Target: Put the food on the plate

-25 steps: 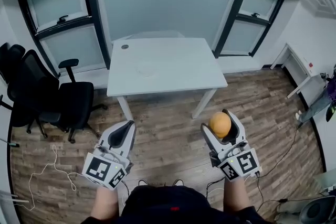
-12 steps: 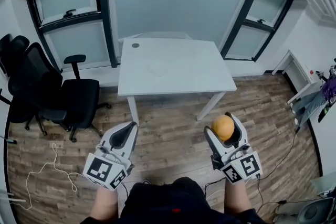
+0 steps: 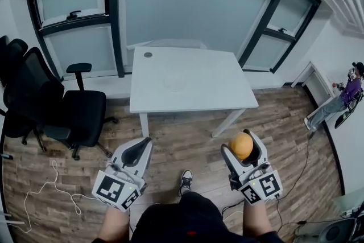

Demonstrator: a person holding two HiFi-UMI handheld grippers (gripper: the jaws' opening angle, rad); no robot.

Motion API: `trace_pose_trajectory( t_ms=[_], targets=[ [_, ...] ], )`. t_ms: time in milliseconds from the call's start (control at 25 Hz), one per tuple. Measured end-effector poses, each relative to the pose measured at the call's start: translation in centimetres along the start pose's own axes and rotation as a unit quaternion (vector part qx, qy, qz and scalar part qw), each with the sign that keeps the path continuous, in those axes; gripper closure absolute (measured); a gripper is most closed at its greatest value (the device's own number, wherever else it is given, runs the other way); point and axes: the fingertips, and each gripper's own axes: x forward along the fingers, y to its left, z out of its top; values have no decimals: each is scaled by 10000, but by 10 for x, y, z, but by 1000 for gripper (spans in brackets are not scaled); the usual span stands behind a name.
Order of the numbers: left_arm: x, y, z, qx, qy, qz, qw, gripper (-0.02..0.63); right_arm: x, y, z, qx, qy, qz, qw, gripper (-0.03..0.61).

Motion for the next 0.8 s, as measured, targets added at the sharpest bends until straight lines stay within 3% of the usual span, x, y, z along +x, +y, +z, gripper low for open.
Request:
trace_pose_trajectory(
  t_ms=[320, 800],
  targets=[
    [61, 51, -2, -35, 9, 216, 9998, 589, 81, -46, -28, 135, -13, 319, 9994, 219],
    [243, 109, 0, 61, 265, 574, 9980, 589, 217, -188, -53, 224, -76, 975, 9950, 219]
  ],
)
